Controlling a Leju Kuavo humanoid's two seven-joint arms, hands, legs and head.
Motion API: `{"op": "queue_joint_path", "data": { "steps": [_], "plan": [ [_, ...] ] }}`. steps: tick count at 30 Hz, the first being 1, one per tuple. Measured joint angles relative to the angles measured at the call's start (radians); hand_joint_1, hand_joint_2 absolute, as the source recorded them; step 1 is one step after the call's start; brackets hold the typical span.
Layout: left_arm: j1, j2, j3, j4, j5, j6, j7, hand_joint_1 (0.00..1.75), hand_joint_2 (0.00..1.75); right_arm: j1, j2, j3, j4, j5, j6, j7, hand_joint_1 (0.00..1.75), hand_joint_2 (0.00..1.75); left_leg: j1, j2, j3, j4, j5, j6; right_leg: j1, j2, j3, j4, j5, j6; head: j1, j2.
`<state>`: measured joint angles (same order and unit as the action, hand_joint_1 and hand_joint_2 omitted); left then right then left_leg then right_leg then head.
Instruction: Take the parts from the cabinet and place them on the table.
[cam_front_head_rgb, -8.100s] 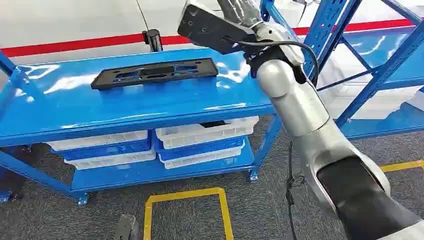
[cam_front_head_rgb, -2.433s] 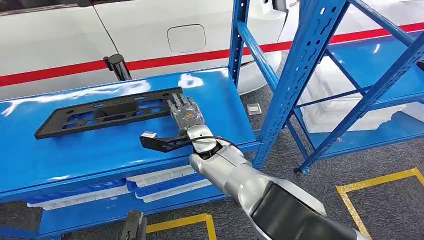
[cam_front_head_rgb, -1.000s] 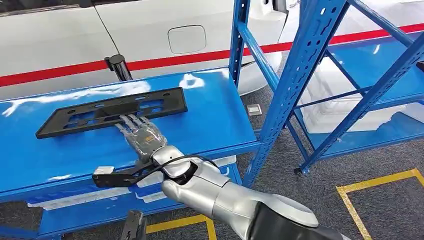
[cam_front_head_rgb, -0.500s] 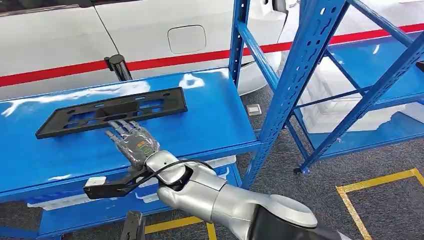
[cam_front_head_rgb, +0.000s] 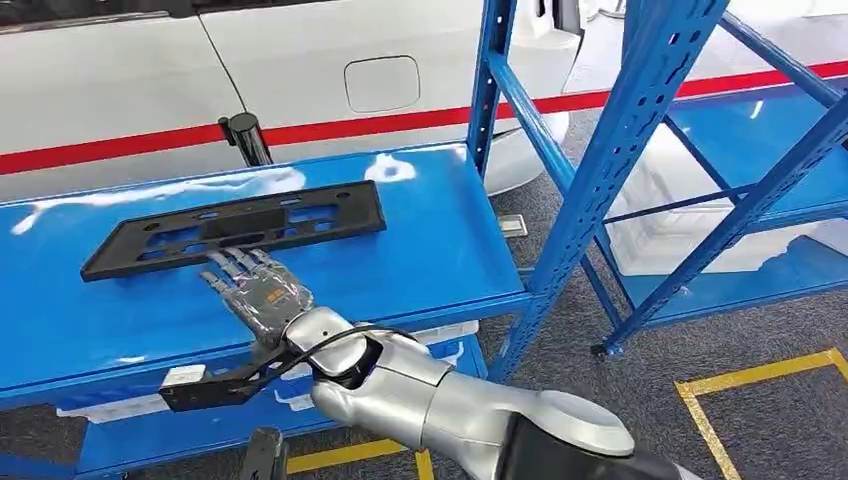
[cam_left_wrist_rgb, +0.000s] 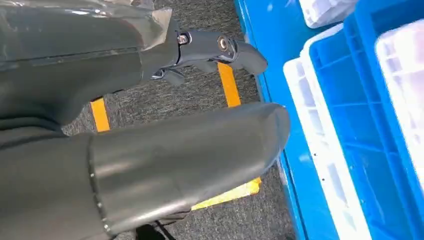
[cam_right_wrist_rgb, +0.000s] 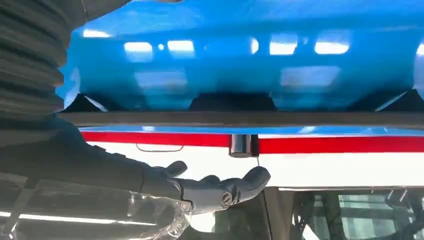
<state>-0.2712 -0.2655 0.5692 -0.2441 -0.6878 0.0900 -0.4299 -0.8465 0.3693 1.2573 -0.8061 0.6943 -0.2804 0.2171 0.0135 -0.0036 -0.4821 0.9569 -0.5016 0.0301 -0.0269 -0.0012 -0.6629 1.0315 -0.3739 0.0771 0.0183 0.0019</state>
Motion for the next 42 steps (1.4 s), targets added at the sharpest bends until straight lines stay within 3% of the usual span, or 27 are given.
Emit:
{"op": "queue_joint_path", "data": {
  "steps": [1,2,4,5,7,8,9,11,12,13,14,15,16,17,21,22,24,26,27,28,30,31,32,33,34,35,42],
  "plan": [
    [0.000,0.000,0.000,0.000,0.000,0.002,0.000,0.00,0.00,-0.001,-0.002,0.000,0.000,0.000,0.000,0.000,0.00,1.75,-0.003,0.001,0.004,0.000,-0.010,-0.010,0.003,0.001,0.018,-0.037,-0.005,-0.004,0.000,0.000],
    [-0.002,0.001,0.000,0.000,0.000,0.003,0.000,0.00,0.00,-0.003,-0.003,0.001,0.000,-0.001,0.000,-0.001,0.00,1.75,-0.003,0.000,0.003,0.000,-0.012,-0.014,0.012,0.000,0.016,-0.045,-0.039,-0.036,-0.001,0.000],
    [0.000,0.000,0.001,0.000,0.000,0.003,0.000,0.00,0.00,-0.001,-0.002,0.000,0.000,-0.001,0.001,0.002,0.00,1.75,-0.003,0.003,0.008,0.003,-0.018,-0.030,0.011,0.002,0.027,-0.040,-0.029,-0.064,-0.004,0.000],
    [-0.001,0.000,0.001,0.000,0.000,0.003,0.000,0.00,0.00,-0.002,-0.002,0.001,-0.001,-0.001,0.001,0.001,0.00,1.75,-0.001,0.003,0.013,0.002,-0.020,-0.031,0.011,0.003,0.032,-0.040,-0.032,-0.069,-0.003,0.000],
    [-0.005,-0.001,0.001,0.000,0.000,0.004,-0.001,0.00,0.00,-0.004,0.001,0.000,-0.004,-0.001,0.001,0.001,0.00,1.75,0.005,0.004,-0.045,0.098,-0.001,-0.037,0.004,0.006,0.055,-0.043,-0.041,-0.082,-0.005,0.000],
    [-0.005,-0.001,0.001,0.000,0.000,0.004,-0.001,0.00,0.00,-0.006,0.002,0.001,-0.005,-0.001,0.001,0.001,0.00,1.75,0.005,0.004,-0.094,0.174,-0.006,-0.041,0.005,0.007,0.061,-0.043,-0.048,-0.090,-0.006,0.000],
    [-0.004,0.000,0.001,0.000,0.000,0.004,-0.001,0.00,0.00,-0.006,0.003,0.001,-0.005,-0.001,0.001,0.001,0.00,1.75,0.006,0.003,-0.146,0.244,-0.031,-0.045,0.006,0.007,0.069,-0.044,-0.057,-0.093,-0.006,0.000],
    [0.003,0.000,0.001,0.000,0.000,0.004,0.000,0.00,0.00,-0.002,0.000,0.001,-0.005,-0.001,0.001,0.002,0.00,1.75,0.006,0.004,-0.234,0.329,-0.108,-0.049,0.009,0.010,0.091,-0.043,-0.073,-0.096,-0.006,0.000],
    [0.004,0.000,0.001,0.000,0.000,0.004,0.000,0.00,0.00,-0.001,0.000,0.001,-0.005,-0.001,0.001,0.002,0.00,1.75,0.006,0.004,-0.251,0.321,-0.111,-0.048,0.010,0.015,0.103,-0.042,-0.082,-0.096,-0.006,0.000],
    [0.004,0.000,0.002,0.000,0.000,0.004,0.001,0.00,0.00,-0.001,0.000,0.001,-0.005,-0.001,0.001,0.002,0.00,1.75,0.006,0.004,-0.251,0.281,-0.087,-0.045,0.012,0.017,0.119,-0.042,-0.093,-0.095,-0.006,0.000],
    [0.004,0.001,0.002,0.000,0.000,0.004,0.002,0.00,0.00,-0.001,0.001,0.001,-0.005,-0.001,0.001,0.002,0.00,1.75,0.006,0.004,-0.235,0.215,-0.035,-0.039,0.014,0.018,0.136,-0.043,-0.103,-0.093,-0.006,0.000],
    [0.004,0.001,0.001,0.000,0.000,0.004,0.003,0.00,0.00,-0.002,0.001,0.001,-0.005,-0.001,0.001,0.002,0.00,1.75,0.004,0.003,-0.209,0.121,0.049,-0.030,0.016,0.019,0.155,-0.043,-0.115,-0.091,-0.006,0.000],
    [0.004,0.002,0.001,0.000,0.000,0.004,0.005,0.00,0.00,-0.002,0.001,0.001,-0.005,-0.001,0.001,0.003,0.00,1.75,0.002,0.004,-0.191,0.046,0.133,-0.020,0.016,0.019,0.151,-0.047,-0.125,-0.090,-0.006,0.000],
    [0.004,0.004,0.001,0.001,0.001,0.004,0.007,0.00,0.00,-0.001,0.001,0.002,-0.005,-0.001,0.002,0.003,0.00,1.75,-0.004,0.001,-0.197,0.045,0.131,-0.018,0.025,0.026,0.172,-0.042,-0.134,-0.083,-0.005,0.000],
    [0.002,0.001,0.002,0.001,0.005,0.009,0.019,0.00,0.00,-0.005,0.004,0.000,-0.005,0.000,0.002,0.006,0.00,1.75,-0.005,-0.003,-0.179,0.034,0.137,-0.012,0.034,0.026,0.163,-0.047,-0.154,-0.059,-0.006,0.000],
    [0.001,0.000,0.002,0.001,0.005,0.009,0.020,0.00,0.00,-0.005,0.002,-0.001,-0.005,0.000,0.002,0.006,0.00,1.75,-0.004,-0.004,-0.173,0.030,0.136,-0.007,0.026,0.018,0.159,-0.024,-0.165,-0.058,-0.007,0.000],
    [-0.003,-0.001,0.002,0.001,0.006,0.010,0.023,0.00,0.00,-0.006,0.000,-0.001,-0.005,0.000,0.002,0.007,0.00,1.75,-0.005,-0.003,-0.169,0.030,0.129,0.006,0.027,0.014,0.079,0.120,-0.220,-0.068,-0.004,0.000],
    [-0.002,-0.002,0.002,0.001,0.006,0.013,0.027,0.00,0.00,0.001,-0.007,-0.001,-0.003,0.000,0.002,0.010,0.00,1.75,-0.007,-0.004,-0.168,0.030,0.123,0.012,0.027,0.014,-0.022,0.274,-0.261,-0.067,-0.004,0.000],
    [-0.001,-0.002,0.002,0.001,0.007,0.013,0.027,0.00,0.00,0.004,-0.010,-0.001,-0.003,0.000,0.002,0.010,0.00,1.75,-0.008,-0.006,-0.166,0.030,0.121,0.012,0.027,0.014,-0.043,0.290,-0.255,-0.060,-0.004,0.000],
    [-0.001,-0.002,0.002,0.001,0.007,0.014,0.027,0.00,0.00,0.005,-0.011,-0.001,-0.002,0.000,0.002,0.010,0.00,1.75,-0.009,-0.007,-0.164,0.030,0.119,0.012,0.027,0.013,-0.039,0.251,-0.225,-0.050,-0.004,0.000],
    [-0.001,-0.002,0.002,0.001,0.007,0.014,0.028,0.00,0.00,0.004,-0.010,-0.001,-0.002,0.000,0.002,0.010,0.00,1.75,-0.011,-0.011,-0.156,0.031,0.115,0.008,0.027,0.012,0.026,0.081,-0.142,-0.035,-0.004,0.000],
    [-0.002,-0.002,0.002,0.001,0.007,0.014,0.028,0.00,0.00,0.003,-0.010,-0.001,-0.002,0.000,0.002,0.010,0.00,1.75,-0.011,-0.012,-0.153,0.031,0.113,0.006,0.028,0.011,0.069,-0.014,-0.106,-0.038,-0.004,0.000],
    [-0.002,-0.003,0.002,0.001,0.008,0.014,0.028,0.00,0.00,0.003,-0.010,-0.001,-0.002,0.001,0.002,0.010,0.00,1.75,-0.021,-0.014,-0.153,0.035,0.108,-0.001,0.032,0.012,0.077,-0.037,-0.086,-0.050,-0.005,0.000],
    [-0.002,-0.003,0.002,0.001,0.008,0.014,0.029,0.00,0.00,0.003,-0.009,-0.001,-0.002,0.003,0.002,0.011,0.00,1.75,-0.020,-0.016,-0.152,0.035,0.105,-0.005,0.026,0.012,0.080,-0.040,-0.078,-0.059,-0.005,0.000],
    [-0.001,-0.003,0.002,0.001,0.009,0.014,0.029,0.00,0.00,0.004,-0.009,-0.001,-0.002,0.005,0.002,0.013,0.00,1.75,-0.022,-0.016,-0.153,0.038,0.096,0.008,0.018,0.012,0.083,-0.041,-0.074,-0.060,-0.006,0.000],
    [-0.001,-0.002,0.002,0.001,0.010,0.015,0.029,0.00,0.00,0.004,-0.008,-0.001,-0.001,0.006,0.002,0.013,0.00,1.75,-0.020,-0.016,-0.153,0.038,0.103,0.010,0.021,0.013,0.084,-0.041,-0.073,-0.061,-0.006,0.000],
    [-0.001,-0.002,0.002,0.001,0.012,0.015,0.029,0.00,0.00,0.004,-0.008,-0.001,0.003,0.008,0.002,0.013,0.00,1.75,-0.014,-0.015,-0.150,0.035,0.104,-0.001,0.028,0.013,0.084,-0.040,-0.073,-0.066,-0.006,0.000]
  ]
}}
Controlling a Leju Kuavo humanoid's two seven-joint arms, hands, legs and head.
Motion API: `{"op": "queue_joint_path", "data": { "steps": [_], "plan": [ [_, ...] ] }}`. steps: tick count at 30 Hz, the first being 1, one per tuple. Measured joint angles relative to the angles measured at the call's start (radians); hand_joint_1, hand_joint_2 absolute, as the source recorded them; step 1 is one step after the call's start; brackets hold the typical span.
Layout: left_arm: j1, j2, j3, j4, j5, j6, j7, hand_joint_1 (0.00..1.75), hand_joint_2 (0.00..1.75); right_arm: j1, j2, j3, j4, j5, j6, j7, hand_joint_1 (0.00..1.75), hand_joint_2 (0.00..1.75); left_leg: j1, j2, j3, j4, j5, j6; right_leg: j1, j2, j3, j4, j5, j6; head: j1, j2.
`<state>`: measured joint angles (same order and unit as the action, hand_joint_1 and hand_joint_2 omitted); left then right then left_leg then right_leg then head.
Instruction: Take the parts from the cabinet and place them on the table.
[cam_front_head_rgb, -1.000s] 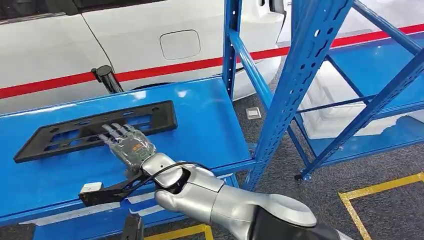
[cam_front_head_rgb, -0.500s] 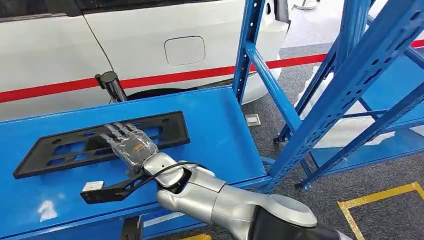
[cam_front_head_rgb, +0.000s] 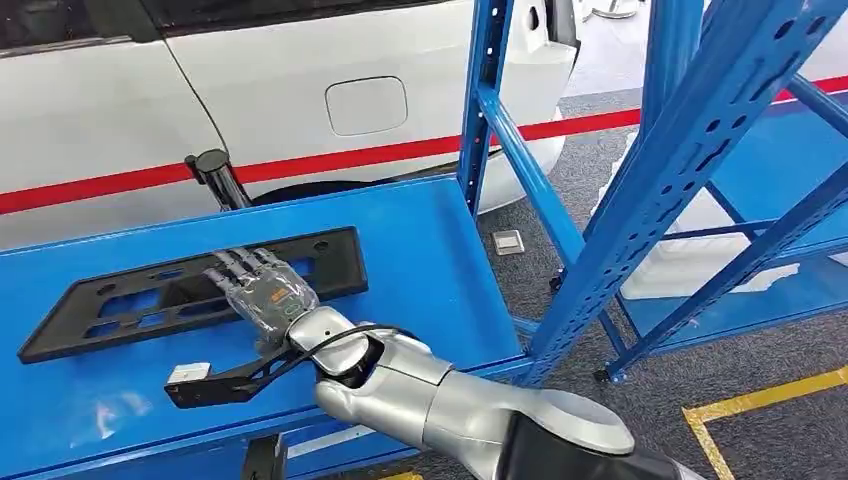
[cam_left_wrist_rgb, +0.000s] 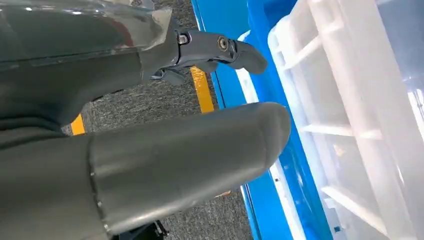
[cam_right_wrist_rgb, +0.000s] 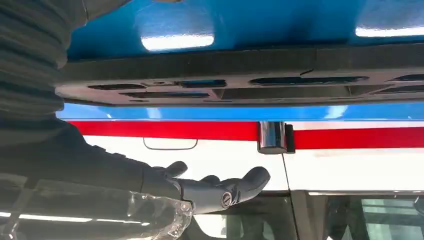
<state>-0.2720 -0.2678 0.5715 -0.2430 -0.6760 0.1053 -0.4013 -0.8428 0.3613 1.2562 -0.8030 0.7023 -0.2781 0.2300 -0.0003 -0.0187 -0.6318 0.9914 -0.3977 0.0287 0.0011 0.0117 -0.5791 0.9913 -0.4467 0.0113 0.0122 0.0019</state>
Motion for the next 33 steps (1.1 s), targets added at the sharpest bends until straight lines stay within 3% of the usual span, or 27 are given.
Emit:
{"op": "queue_joint_path", "data": {
  "steps": [6,25,26,27,28,33],
  "plan": [
    [0.000,0.000,0.000,0.000,0.000,0.000,0.000,0.00,0.00,0.000,0.000,0.000,0.002,0.000,0.000,0.000,0.00,1.75,0.001,0.000,0.000,0.000,-0.002,-0.009,0.001,0.000,0.000,0.000,-0.002,-0.003,0.000,0.000],
    [0.000,0.002,0.000,0.000,-0.002,0.002,0.000,0.00,0.00,-0.002,0.000,-0.001,0.038,0.046,-0.002,0.027,0.05,1.75,-0.005,0.000,0.000,0.000,-0.002,-0.008,-0.004,0.000,0.000,0.000,-0.002,-0.002,0.000,0.000],
    [0.000,0.002,0.000,0.000,-0.003,0.003,0.000,0.00,0.00,-0.003,0.000,-0.001,0.044,0.062,-0.002,0.035,0.16,1.75,-0.005,0.000,0.000,0.000,-0.002,-0.008,-0.004,0.000,0.000,0.000,-0.002,-0.002,0.000,0.000],
    [0.000,0.002,0.000,0.000,-0.003,0.003,0.000,0.00,0.00,-0.005,0.000,-0.001,0.052,0.076,-0.002,0.041,0.79,1.75,-0.005,0.000,0.000,0.000,-0.002,-0.008,-0.004,0.000,0.000,0.000,-0.002,-0.002,0.000,0.000],
    [0.000,0.002,0.000,0.000,-0.003,0.004,0.000,0.00,0.00,-0.006,-0.001,-0.002,0.063,0.093,-0.003,0.046,1.75,1.75,-0.005,0.000,0.000,0.000,-0.002,-0.008,-0.004,0.000,0.000,0.000,-0.002,-0.003,0.000,0.000],
    [0.000,0.003,0.000,0.000,-0.001,0.005,0.000,0.00,0.00,-0.007,-0.001,-0.010,0.104,0.137,-0.008,0.057,1.75,1.75,-0.005,0.000,0.000,0.000,-0.002,-0.008,-0.004,0.000,0.000,0.000,-0.002,-0.002,0.000,0.000]
  ]
}}
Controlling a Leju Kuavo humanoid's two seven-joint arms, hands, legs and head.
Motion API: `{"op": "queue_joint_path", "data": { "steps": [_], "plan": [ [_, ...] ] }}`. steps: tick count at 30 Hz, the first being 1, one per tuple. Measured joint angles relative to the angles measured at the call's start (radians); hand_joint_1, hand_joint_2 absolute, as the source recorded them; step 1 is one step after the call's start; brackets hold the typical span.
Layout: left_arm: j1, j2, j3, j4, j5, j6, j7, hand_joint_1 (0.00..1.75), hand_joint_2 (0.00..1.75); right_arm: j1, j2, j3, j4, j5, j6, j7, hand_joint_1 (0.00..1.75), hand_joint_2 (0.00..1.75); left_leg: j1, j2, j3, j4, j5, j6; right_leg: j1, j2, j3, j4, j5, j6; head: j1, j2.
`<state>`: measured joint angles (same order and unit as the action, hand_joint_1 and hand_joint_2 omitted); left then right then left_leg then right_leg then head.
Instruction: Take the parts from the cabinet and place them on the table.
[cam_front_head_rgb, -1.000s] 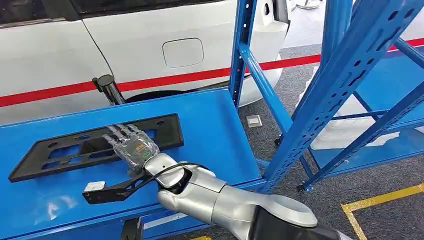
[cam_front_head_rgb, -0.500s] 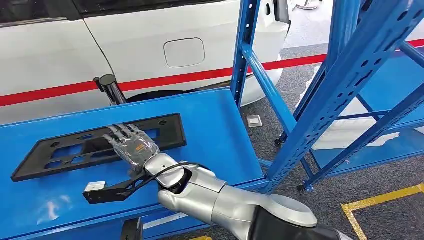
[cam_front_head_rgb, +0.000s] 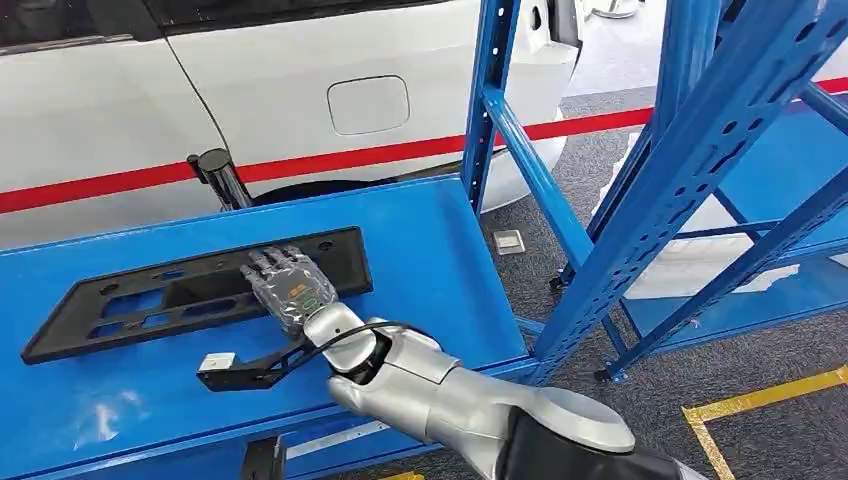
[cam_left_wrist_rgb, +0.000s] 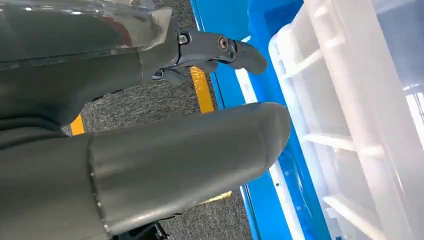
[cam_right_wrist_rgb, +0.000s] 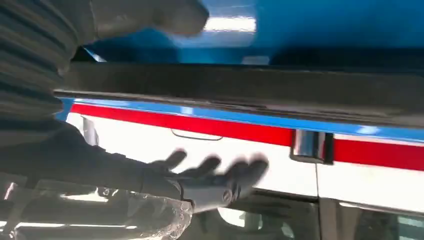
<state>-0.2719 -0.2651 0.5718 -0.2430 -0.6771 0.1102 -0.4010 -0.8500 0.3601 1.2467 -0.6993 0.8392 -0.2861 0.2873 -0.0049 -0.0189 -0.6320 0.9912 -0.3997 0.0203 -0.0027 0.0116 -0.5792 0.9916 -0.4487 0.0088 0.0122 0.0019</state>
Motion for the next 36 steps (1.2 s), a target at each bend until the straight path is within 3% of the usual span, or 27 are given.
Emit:
{"op": "queue_joint_path", "data": {
  "steps": [27,30,33,36],
  "plan": [
    [0.000,0.006,0.014,0.000,0.008,0.015,-0.024,0.00,0.00,-0.015,0.001,-0.023,0.054,0.021,-0.035,-0.016,1.75,1.75,-0.001,0.000,0.000,0.000,0.000,0.000,0.000,0.000,0.000,0.000,0.000,0.000,0.000,0.000],
    [0.000,0.008,0.018,0.000,0.009,0.031,-0.040,0.00,0.00,-0.015,0.001,-0.034,0.055,0.005,-0.063,-0.045,1.75,1.75,-0.001,0.000,0.000,0.000,0.000,0.000,0.000,0.000,0.000,0.000,0.000,0.000,0.000,0.000],
    [0.002,0.010,0.021,0.000,0.007,0.078,-0.093,0.00,0.00,-0.014,0.001,-0.064,0.047,0.010,-0.116,-0.085,1.75,1.75,-0.001,0.000,0.000,0.000,0.000,0.000,0.000,0.000,0.000,0.000,0.000,0.000,0.000,0.000],
    [0.003,0.013,0.024,0.000,0.010,0.089,-0.112,0.00,0.00,-0.014,0.001,-0.099,0.028,0.042,-0.123,-0.100,1.75,1.75,-0.001,0.000,0.000,0.000,0.000,0.000,0.000,0.000,0.000,0.000,0.000,0.000,0.000,0.000]
  ]
}}
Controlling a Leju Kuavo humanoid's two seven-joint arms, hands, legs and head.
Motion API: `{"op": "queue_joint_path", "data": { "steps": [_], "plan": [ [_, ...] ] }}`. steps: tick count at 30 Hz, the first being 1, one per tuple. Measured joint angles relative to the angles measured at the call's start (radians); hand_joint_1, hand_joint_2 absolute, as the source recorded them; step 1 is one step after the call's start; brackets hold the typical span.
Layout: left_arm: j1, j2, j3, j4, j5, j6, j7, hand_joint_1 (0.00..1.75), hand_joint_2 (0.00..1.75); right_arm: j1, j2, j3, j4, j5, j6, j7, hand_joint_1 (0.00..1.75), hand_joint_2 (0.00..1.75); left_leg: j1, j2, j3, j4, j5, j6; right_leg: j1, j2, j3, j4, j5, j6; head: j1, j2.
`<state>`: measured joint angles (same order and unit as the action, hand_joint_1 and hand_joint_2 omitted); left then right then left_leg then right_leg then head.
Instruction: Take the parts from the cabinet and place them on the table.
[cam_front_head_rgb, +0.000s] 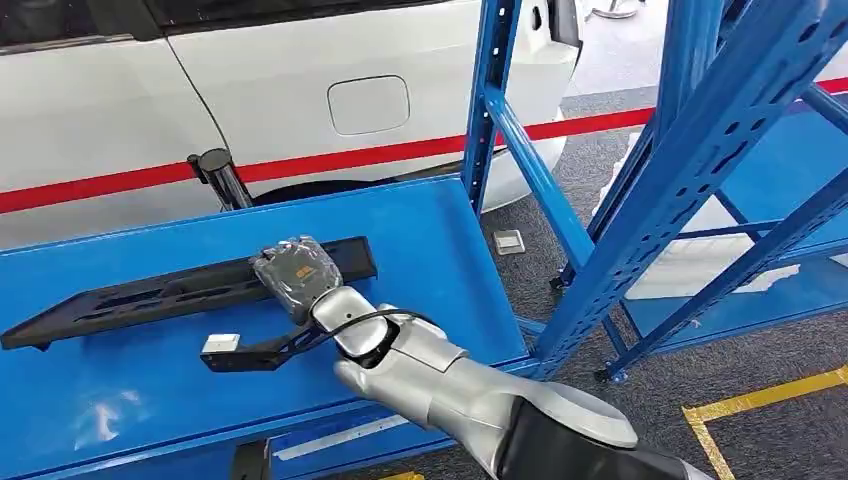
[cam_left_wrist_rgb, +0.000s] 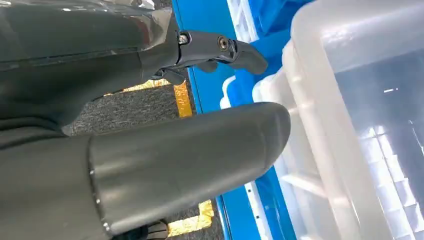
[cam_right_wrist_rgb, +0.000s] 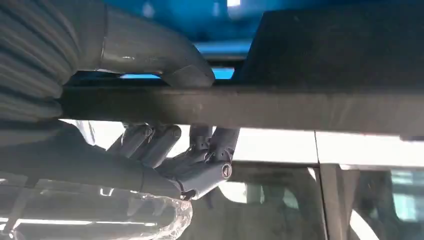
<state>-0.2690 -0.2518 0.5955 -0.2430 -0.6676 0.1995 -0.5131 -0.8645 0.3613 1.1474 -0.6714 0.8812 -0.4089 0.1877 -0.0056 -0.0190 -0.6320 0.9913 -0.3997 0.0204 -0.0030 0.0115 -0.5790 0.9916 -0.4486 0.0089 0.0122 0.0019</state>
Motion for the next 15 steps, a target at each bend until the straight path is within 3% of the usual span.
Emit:
{"op": "queue_joint_path", "data": {
  "steps": [15],
  "plan": [
    [0.003,0.002,0.002,0.000,0.007,0.000,-0.004,0.00,0.00,0.004,0.000,-0.047,-0.019,0.020,-0.001,-0.009,1.75,1.75,0.000,0.000,-0.001,0.000,0.000,0.000,0.000,0.000,-0.001,0.000,0.000,0.000,0.000,0.000]
  ]
}}
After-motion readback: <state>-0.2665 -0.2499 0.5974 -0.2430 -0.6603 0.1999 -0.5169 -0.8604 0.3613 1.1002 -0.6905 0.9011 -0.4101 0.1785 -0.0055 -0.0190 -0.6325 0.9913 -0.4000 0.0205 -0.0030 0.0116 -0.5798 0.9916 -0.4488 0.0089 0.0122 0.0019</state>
